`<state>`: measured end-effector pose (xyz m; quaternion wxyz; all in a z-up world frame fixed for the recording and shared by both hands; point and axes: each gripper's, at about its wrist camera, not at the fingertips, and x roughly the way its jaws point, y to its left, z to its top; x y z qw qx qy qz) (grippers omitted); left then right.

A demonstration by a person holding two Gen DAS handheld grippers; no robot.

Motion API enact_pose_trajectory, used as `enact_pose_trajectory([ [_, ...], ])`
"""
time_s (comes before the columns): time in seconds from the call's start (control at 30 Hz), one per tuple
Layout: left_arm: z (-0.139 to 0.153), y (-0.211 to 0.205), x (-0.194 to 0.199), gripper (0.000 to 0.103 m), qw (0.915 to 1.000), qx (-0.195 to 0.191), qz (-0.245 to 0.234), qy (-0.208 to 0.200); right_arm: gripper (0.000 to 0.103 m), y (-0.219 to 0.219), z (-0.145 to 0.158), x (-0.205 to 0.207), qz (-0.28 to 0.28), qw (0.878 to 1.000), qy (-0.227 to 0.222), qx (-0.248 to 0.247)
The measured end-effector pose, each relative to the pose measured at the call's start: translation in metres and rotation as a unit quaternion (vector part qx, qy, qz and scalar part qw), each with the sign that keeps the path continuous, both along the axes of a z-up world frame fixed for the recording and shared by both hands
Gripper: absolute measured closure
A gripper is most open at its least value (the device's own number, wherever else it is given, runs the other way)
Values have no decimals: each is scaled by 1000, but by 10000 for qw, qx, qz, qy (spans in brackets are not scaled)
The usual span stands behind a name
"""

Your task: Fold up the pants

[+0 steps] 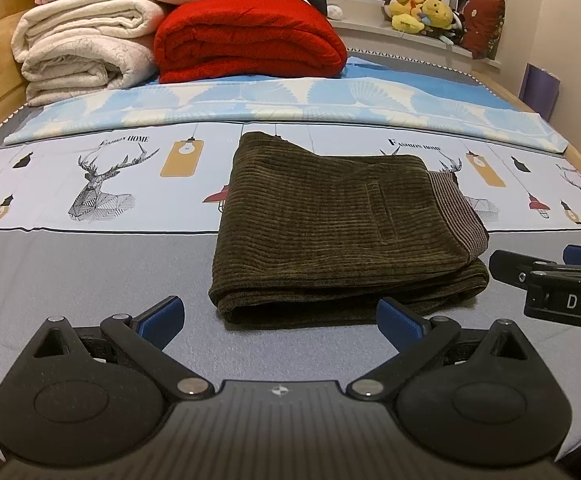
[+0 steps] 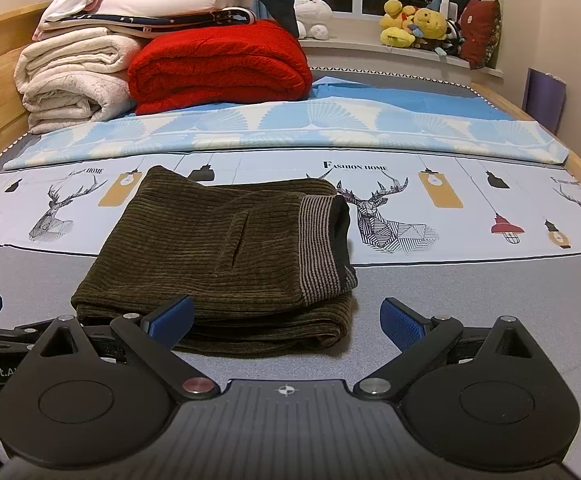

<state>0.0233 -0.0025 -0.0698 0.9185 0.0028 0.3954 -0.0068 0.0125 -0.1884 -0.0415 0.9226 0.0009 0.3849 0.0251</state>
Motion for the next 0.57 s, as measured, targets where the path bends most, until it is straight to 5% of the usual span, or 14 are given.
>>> enact_pose_trajectory([
  [0.57,1,0,0,1,10000,-5,-22,-12,4,0,0,0,4,10000,2,-4],
])
